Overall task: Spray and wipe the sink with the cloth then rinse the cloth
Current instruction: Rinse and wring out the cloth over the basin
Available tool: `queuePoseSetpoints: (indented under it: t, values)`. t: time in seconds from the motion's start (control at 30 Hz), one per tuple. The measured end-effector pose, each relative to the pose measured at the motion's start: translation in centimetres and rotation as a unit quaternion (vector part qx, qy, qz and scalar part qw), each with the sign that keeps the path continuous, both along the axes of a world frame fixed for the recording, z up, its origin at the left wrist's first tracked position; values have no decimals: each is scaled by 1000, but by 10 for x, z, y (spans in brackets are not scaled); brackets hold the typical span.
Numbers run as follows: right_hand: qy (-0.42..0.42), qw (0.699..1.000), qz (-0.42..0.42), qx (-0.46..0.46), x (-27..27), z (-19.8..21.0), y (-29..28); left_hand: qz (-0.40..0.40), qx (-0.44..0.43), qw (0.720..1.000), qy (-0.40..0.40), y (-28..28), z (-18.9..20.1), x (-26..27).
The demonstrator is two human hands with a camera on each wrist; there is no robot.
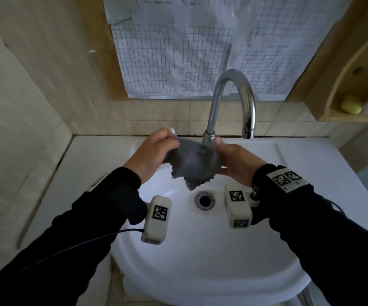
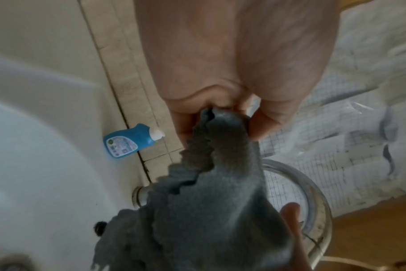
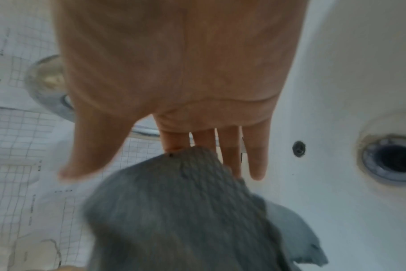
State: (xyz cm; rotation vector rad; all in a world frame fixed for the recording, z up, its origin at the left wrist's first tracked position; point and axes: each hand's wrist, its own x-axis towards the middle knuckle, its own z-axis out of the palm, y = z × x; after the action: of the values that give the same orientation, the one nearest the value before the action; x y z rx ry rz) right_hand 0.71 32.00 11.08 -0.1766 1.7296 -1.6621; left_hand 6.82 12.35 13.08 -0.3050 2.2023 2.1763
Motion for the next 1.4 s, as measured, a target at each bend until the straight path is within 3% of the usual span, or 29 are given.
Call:
queuePoseSetpoints:
  t: [0.1,0.2,0.4,0.47,0.6,0.67,0.8,0.9,1.0,1.1,1.17,1.27,1.4]
  values:
    - [6,1000,-3,-22,-7,-5,-5,-79,-58,995,4,3,5,-3]
    - [54,997,63,-10,-6,-5,-18,-113,-96,989,-10,11,9,-5]
    - [120,981,123,94,-17,2,-20,-49,-84,995,-13,-8,7,-10]
    - [100,987,109,69,-20,6,-15,-23,-56,998,-29,-15,4,-10]
    - [3,996,62,-70,-25,5,-8,23,21,997,-77,-21,-5,-10]
    - [-20,994,68,-83,-27,1,-8,37,40,995,-81,-21,-11,-11]
    - [-33,993,47,-104,-28,-8,-14,98,-126,986,-56,-13,-24,-6]
    - [-52,990,18,-129,-28,-16,-16,81,-141,980,-112,-4,-38,4]
    - [-59,989,0,-138,-26,-21,-22,0,-98,969,-226,1,-52,13]
    - [-82,983,-14,-166,-27,-27,-29,-30,-24,954,-298,-5,-68,14]
    - [-107,976,-24,-189,-28,-30,-34,-28,34,958,-284,-10,-76,11]
    - [-126,970,-33,-205,-28,-38,-41,-10,130,971,-201,-16,-79,5]
    - [-137,968,-44,-204,-34,-52,-50,64,159,977,-125,-29,-74,-2]
